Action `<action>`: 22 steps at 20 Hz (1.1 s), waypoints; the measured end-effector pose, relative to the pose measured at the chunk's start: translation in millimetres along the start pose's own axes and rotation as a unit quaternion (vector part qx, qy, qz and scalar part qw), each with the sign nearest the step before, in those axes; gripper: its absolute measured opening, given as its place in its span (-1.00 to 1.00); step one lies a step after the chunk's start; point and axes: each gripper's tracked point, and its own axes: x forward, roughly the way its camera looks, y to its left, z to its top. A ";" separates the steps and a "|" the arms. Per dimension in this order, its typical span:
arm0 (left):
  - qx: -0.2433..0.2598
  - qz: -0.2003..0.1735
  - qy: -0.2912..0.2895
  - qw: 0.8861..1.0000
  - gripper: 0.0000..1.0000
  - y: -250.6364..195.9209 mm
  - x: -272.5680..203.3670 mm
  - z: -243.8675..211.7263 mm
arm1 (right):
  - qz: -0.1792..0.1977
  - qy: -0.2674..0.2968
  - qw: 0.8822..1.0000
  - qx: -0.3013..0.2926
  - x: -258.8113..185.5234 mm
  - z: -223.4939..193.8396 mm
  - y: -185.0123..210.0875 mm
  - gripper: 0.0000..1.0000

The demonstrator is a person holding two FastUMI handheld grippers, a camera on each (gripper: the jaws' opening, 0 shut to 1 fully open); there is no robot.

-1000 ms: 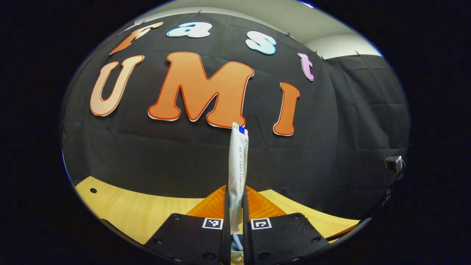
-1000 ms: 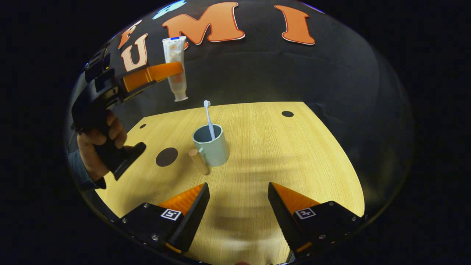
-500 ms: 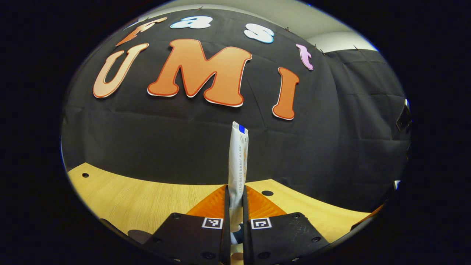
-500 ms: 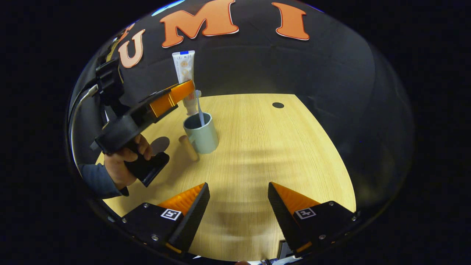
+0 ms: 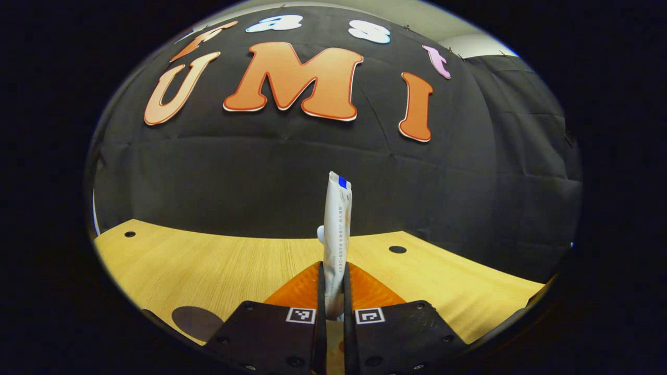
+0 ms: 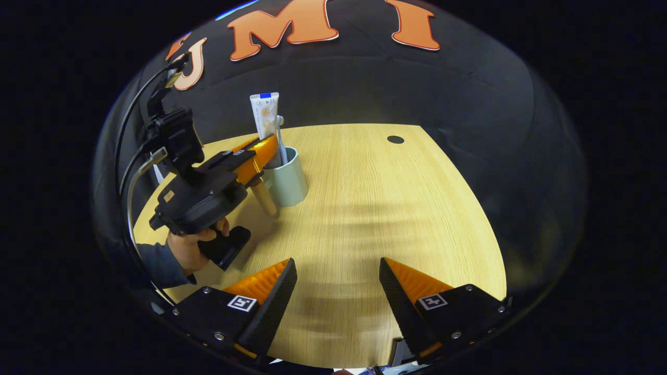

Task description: Put the toothbrush and toothpaste on the desktop into the cup, then pick up the cup and place it on the coaster on the desktop.

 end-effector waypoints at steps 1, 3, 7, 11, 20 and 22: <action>0.000 0.001 0.008 1.000 -0.74 1.1 1.1 -4.3 | 0.003 -0.001 1.000 0.000 0.1 0.3 1.2 0.93; 0.014 0.004 0.015 1.000 -0.72 0.6 -0.1 -8.6 | 0.006 -0.002 1.000 -0.001 0.7 0.7 0.4 0.93; 0.042 0.006 0.018 0.999 -0.65 -2.6 -1.1 -9.9 | 0.009 -0.006 1.000 0.005 0.1 2.1 1.4 0.93; 0.057 0.009 -0.006 0.998 -0.48 2.3 -8.1 6.4 | 0.010 -0.007 1.000 0.002 -1.0 2.1 2.6 0.93; 0.071 -0.035 0.005 0.997 1.00 -7.3 -46.2 29.8 | 0.015 -0.019 1.000 0.007 -3.1 7.4 5.0 0.93; 0.071 -0.036 0.002 0.997 0.99 -4.3 -56.7 42.3 | 0.016 -0.020 1.000 0.006 -2.2 7.7 5.0 0.93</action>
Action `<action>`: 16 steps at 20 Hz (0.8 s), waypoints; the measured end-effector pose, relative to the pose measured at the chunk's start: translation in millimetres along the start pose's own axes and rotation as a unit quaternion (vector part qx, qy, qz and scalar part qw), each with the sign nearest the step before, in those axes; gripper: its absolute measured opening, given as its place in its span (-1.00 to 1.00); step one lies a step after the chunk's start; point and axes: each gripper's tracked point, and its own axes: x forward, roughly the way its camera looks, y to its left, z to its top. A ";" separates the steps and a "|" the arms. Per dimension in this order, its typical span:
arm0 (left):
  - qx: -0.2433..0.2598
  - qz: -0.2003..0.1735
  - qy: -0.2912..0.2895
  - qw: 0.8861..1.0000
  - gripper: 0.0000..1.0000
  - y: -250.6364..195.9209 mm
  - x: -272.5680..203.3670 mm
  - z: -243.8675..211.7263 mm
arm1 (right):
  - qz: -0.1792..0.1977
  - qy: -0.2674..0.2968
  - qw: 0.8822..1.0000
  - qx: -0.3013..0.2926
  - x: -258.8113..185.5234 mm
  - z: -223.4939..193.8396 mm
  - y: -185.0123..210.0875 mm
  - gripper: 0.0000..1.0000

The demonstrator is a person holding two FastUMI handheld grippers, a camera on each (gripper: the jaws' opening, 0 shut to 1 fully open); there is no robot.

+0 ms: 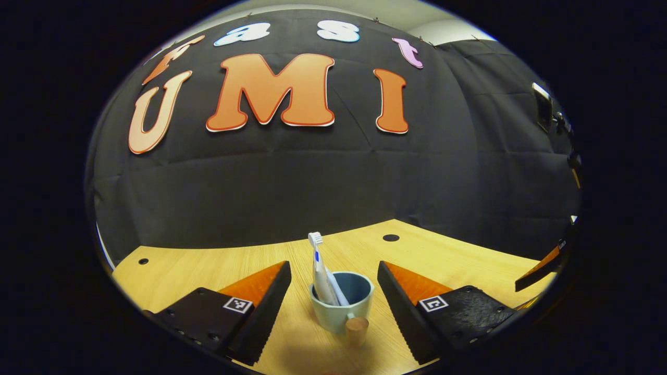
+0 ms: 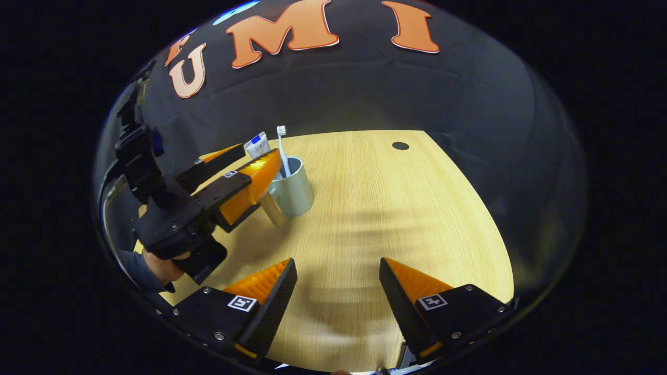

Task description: Put the toothbrush and toothpaste on the desktop into the cup, then pick up the cup and place it on the coaster on the desktop.

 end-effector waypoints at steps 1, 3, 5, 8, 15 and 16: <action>0.000 0.002 -0.004 1.000 0.99 4.3 -5.3 8.2 | 0.000 0.001 1.000 -0.001 0.0 0.6 0.2 0.93; -0.004 0.006 -0.009 1.000 0.99 14.1 -17.1 24.4 | 0.003 0.001 1.000 -0.001 -2.9 3.9 4.0 0.93; -0.001 0.013 -0.013 1.000 0.99 25.4 -30.1 40.6 | 0.009 0.001 1.000 0.001 0.8 11.2 12.8 0.93; -0.007 0.023 -0.009 1.000 0.98 49.2 -49.9 57.6 | 0.020 0.001 1.000 -0.005 10.7 22.9 33.0 0.93; -0.037 0.080 0.012 0.996 0.98 116.9 -106.8 79.6 | 0.039 -0.001 0.999 0.006 35.4 64.0 81.8 0.89; -0.039 0.086 0.021 0.995 0.98 122.9 -114.9 75.9 | 0.036 -0.001 0.999 0.010 39.8 68.2 85.7 0.89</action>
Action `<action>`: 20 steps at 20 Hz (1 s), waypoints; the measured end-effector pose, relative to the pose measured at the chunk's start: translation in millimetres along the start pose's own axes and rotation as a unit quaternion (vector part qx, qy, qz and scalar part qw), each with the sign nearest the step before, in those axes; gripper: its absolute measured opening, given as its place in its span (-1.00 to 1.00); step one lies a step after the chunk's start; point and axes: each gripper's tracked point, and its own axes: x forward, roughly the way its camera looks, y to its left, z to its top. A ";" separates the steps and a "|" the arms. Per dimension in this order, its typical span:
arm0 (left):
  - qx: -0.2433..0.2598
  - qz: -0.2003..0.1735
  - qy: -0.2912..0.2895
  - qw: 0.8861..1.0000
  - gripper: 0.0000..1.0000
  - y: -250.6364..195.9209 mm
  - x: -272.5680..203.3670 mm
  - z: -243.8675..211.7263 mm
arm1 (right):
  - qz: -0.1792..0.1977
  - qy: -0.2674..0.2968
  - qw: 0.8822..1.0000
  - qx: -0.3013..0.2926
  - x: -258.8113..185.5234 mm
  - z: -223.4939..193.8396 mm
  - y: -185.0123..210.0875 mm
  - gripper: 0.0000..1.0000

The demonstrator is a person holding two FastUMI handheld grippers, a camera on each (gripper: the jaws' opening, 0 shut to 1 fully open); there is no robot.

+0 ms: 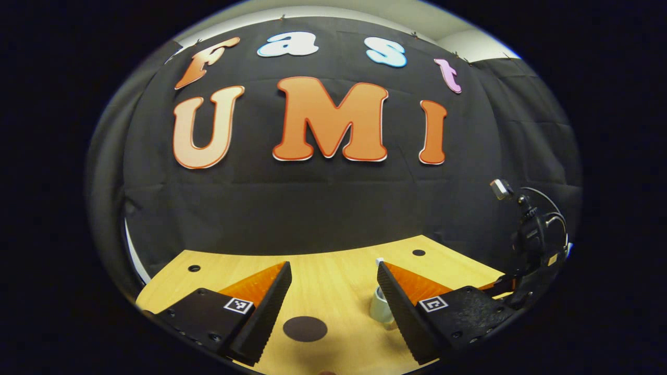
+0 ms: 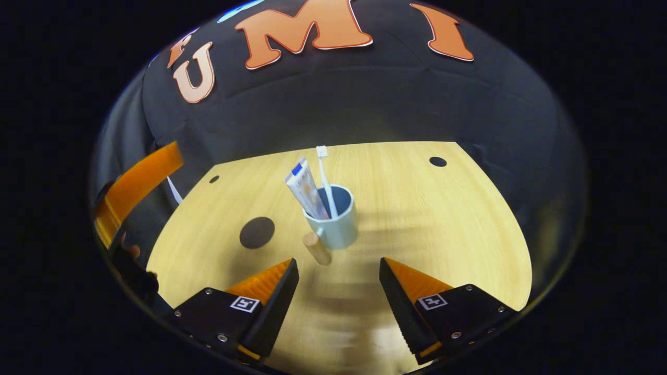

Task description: Put the toothbrush and toothpaste on the desktop into the cup, then pick up the cup and place it on the coaster on the desktop.

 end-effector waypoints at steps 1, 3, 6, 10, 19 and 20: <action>0.000 0.007 0.009 1.000 0.98 9.6 -5.6 -4.3 | -0.005 -0.001 1.000 0.005 6.5 4.9 3.5 0.88; 0.005 0.024 0.021 0.999 0.98 27.8 -19.3 -9.5 | -0.007 0.012 1.000 0.023 21.1 7.3 13.9 0.88; 0.012 0.047 0.027 0.998 0.98 51.5 -34.8 -12.0 | -0.026 0.028 0.999 0.019 39.6 10.8 21.7 0.84; 0.007 0.075 0.042 0.996 0.99 76.2 -50.1 -19.0 | -0.052 0.065 0.996 0.011 65.1 8.2 26.6 0.75; 0.002 0.105 0.065 0.992 0.99 105.6 -63.5 -29.7 | -0.114 0.162 0.980 0.029 93.5 -14.2 10.4 0.10; 0.002 0.107 0.066 0.992 0.99 107.9 -64.2 -30.2 | -0.116 0.176 0.977 0.040 94.9 -18.3 10.1 -0.01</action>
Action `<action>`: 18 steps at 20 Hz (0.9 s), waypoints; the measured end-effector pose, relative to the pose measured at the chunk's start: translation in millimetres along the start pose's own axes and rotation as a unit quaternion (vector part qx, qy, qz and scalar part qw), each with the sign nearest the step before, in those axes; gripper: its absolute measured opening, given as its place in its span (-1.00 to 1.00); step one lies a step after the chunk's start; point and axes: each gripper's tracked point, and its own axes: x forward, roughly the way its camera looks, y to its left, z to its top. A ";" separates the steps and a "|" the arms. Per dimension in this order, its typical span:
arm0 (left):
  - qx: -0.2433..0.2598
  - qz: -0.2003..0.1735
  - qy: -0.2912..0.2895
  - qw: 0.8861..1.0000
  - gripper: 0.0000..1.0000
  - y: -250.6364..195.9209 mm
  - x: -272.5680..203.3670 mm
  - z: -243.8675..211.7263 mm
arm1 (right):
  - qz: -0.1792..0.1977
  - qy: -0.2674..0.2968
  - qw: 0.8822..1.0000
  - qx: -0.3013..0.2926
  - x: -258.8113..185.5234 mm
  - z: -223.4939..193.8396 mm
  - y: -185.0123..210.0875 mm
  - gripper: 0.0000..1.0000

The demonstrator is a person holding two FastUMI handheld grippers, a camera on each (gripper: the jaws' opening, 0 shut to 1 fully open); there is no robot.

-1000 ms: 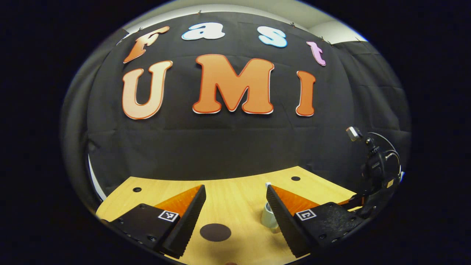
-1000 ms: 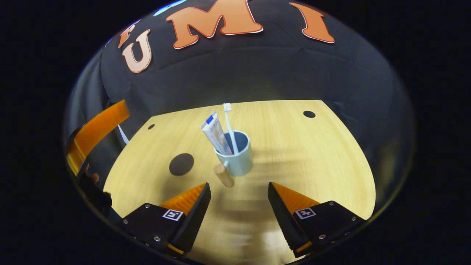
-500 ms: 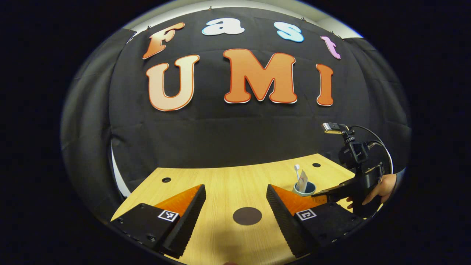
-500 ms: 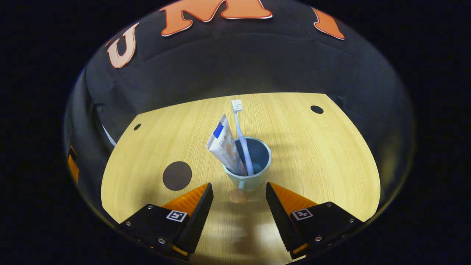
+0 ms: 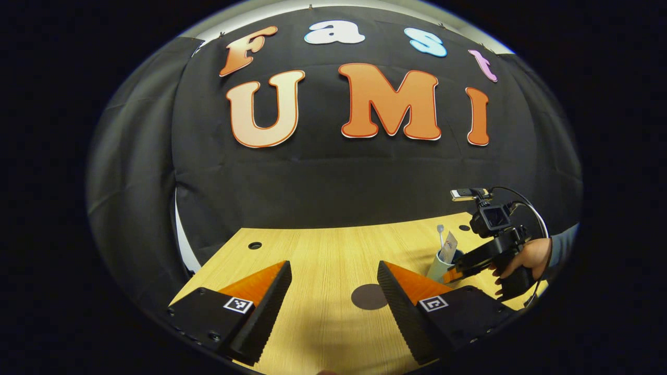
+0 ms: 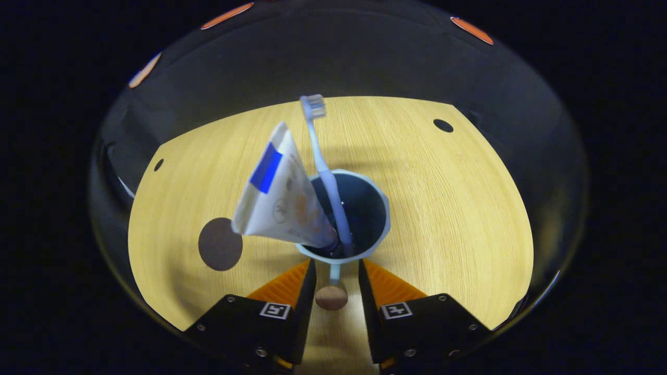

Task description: Put the toothbrush and toothpaste on the desktop into the cup, then pick up the cup and place it on the coaster on the desktop.

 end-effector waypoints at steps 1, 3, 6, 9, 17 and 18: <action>0.000 0.001 0.001 1.000 0.99 0.8 0.8 -0.4 | -0.005 0.014 1.000 0.006 0.6 -1.9 0.1 -0.24; -0.001 0.003 0.004 1.000 0.99 2.5 1.6 -1.1 | -0.014 0.021 1.000 0.002 0.9 -2.7 0.5 -0.46; 0.000 0.003 0.005 1.000 0.99 1.1 1.8 -1.5 | -0.014 0.017 1.000 -0.011 1.2 -1.1 -0.1 -0.56; 0.001 0.004 0.005 1.000 0.99 2.5 -1.2 -0.7 | -0.011 0.014 1.000 -0.025 -0.2 0.8 -2.7 -0.69; -0.002 0.019 0.008 1.000 0.99 19.7 -8.8 -3.5 | 0.018 -0.017 0.996 -0.082 5.7 11.2 -4.9 -0.70; -0.002 0.021 0.007 1.000 0.99 23.2 -9.7 -4.8 | 0.024 -0.019 0.996 -0.087 7.3 11.9 -5.1 -0.70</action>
